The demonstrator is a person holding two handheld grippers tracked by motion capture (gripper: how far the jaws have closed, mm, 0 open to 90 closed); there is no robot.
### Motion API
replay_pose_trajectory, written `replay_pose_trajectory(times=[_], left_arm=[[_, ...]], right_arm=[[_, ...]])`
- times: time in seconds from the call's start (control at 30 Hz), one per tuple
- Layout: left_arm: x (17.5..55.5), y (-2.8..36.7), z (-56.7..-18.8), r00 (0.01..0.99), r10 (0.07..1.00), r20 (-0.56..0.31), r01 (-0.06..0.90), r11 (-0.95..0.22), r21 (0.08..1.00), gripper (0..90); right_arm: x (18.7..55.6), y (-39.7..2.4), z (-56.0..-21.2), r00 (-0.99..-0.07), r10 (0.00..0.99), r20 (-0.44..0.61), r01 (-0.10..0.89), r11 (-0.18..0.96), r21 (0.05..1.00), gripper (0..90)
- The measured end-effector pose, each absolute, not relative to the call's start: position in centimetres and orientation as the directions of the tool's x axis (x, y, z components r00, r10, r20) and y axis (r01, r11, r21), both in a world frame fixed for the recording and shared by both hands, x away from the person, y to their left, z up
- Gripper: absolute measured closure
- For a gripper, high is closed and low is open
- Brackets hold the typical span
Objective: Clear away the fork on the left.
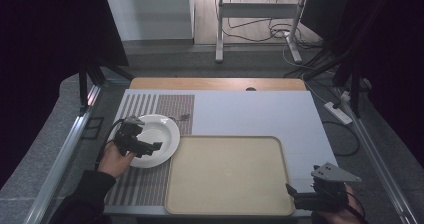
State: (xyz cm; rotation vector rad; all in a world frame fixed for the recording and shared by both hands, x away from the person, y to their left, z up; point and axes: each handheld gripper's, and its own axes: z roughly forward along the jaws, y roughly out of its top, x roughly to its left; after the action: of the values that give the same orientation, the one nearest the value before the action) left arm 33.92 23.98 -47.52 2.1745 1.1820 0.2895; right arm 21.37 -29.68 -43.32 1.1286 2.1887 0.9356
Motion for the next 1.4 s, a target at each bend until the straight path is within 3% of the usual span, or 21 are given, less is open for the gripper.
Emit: replay_pose_trajectory(times=[1.1, 1.23, 1.33, 1.4], left_arm=[[43.2, 22.3, -48.9, 0.589, 0.806, -0.066, 0.678, -0.447, 0.584, 0.3], [44.2, 22.4, -48.7, 0.590, 0.806, -0.055, 0.678, -0.457, 0.575, 8.3], [44.7, 22.4, -48.6, 0.592, 0.804, -0.060, 0.680, -0.459, 0.572, 26.1], [45.7, 22.1, -48.3, 0.601, 0.798, -0.049, 0.677, -0.475, 0.562, 43.5]], right_arm=[[21.4, -29.6, -43.3, -0.541, 0.832, -0.121, 0.492, 0.430, 0.757, 0.0], [21.4, -29.6, -43.3, -0.541, 0.832, -0.122, 0.492, 0.431, 0.757, 0.0], [21.4, -29.6, -43.4, -0.541, 0.832, -0.121, 0.492, 0.431, 0.757, 0.0], [21.4, -29.6, -43.3, -0.541, 0.832, -0.121, 0.492, 0.430, 0.757, 0.0]])
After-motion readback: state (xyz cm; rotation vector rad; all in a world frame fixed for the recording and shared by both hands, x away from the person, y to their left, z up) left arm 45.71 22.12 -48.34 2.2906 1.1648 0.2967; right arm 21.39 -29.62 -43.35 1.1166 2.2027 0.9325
